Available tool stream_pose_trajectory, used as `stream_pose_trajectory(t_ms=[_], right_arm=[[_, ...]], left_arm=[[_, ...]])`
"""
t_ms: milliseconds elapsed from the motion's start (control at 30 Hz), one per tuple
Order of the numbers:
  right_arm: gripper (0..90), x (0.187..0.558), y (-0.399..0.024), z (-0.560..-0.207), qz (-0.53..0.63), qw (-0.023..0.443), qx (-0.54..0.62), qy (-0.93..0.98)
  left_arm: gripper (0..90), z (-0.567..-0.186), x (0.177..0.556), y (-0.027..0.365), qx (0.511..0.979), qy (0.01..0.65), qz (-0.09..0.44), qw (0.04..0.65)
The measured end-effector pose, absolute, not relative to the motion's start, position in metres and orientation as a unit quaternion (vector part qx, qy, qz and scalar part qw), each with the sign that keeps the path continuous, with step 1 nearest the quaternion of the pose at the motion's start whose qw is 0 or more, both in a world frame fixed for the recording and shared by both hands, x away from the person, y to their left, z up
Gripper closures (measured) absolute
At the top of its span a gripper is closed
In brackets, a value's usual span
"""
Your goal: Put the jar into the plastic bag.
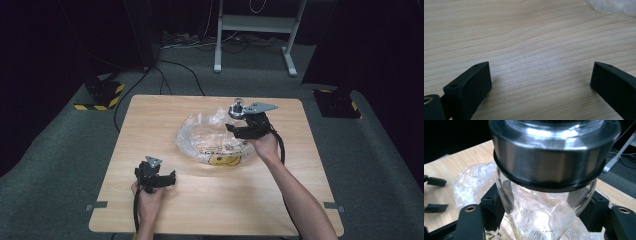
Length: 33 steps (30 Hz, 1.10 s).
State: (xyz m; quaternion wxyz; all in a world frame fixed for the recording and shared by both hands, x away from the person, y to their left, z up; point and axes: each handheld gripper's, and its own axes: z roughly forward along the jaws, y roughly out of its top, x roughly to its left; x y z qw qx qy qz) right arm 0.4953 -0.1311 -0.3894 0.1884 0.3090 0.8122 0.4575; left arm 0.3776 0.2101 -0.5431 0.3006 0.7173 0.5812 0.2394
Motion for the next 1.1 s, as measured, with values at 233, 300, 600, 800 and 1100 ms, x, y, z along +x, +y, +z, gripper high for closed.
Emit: stream_pose_trajectory(t_ms=[233, 300, 600, 800, 1100], right_arm=[[32.4, 0.505, -0.128, -0.398, 0.452, 0.19, 0.324, 0.809], [32.4, 0.508, -0.128, -0.401, 0.451, 0.187, 0.329, 0.808], [32.4, 0.519, -0.13, -0.415, 0.444, 0.187, 0.352, 0.803], [32.3, 0.523, -0.133, -0.424, 0.44, 0.189, 0.366, 0.798], [32.3, 0.527, -0.134, -0.439, 0.437, 0.19, 0.384, 0.791]], left_arm=[[3.6, -0.543, 0.378, 0.21, 0.717, 0.581, 0.24, 0.301], [3.6, -0.543, 0.378, 0.21, 0.718, 0.581, 0.239, 0.3], [3.6, -0.543, 0.378, 0.21, 0.717, 0.581, 0.24, 0.3], [3.7, -0.543, 0.378, 0.21, 0.717, 0.581, 0.24, 0.301], [3.6, -0.543, 0.378, 0.21, 0.717, 0.581, 0.24, 0.301]])
